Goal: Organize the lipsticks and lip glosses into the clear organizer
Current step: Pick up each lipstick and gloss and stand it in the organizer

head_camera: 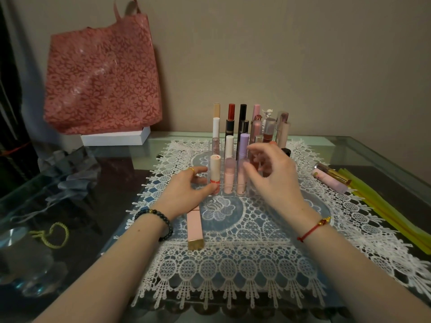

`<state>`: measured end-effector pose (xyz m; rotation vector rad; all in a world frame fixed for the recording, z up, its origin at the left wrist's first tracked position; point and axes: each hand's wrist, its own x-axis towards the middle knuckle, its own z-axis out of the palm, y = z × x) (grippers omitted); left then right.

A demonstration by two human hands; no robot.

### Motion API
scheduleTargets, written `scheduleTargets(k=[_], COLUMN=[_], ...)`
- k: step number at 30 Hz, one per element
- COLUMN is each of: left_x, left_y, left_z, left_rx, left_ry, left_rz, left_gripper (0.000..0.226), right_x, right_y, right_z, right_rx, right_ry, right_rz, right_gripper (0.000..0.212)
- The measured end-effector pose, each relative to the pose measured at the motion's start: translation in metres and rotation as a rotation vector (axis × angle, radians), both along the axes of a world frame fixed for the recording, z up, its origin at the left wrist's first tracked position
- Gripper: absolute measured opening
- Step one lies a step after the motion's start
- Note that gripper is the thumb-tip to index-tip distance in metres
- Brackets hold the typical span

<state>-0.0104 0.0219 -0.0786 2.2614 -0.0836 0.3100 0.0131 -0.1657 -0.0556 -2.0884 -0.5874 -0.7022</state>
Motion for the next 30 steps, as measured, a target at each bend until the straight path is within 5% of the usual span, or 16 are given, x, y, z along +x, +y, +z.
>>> scheduleTargets(k=[5, 10, 15, 30], left_x=[-0.003, -0.008, -0.011, -0.015], left_y=[0.002, 0.018, 0.037, 0.042], left_z=[0.006, 0.020, 0.025, 0.026], left_rx=[-0.010, -0.008, -0.025, -0.052], left_ry=[0.001, -0.085, 0.090, 0.298], left_rz=[-0.011, -0.040, -0.245, -0.417], left_gripper=[0.049, 0.011, 0.013, 0.017], right_x=[-0.024, -0.044, -0.052, -0.053], right_y=[0.009, 0.021, 0.028, 0.027], right_z=[0.013, 0.004, -0.007, -0.005], right_rx=[0.005, -0.389, -0.567, -0.458], right_ry=[-0.079, 0.115, 0.205, 0.239], right_rz=[0.224, 0.513, 0.634, 0.626], right_gripper=[0.029, 0.038, 0.050, 0.020])
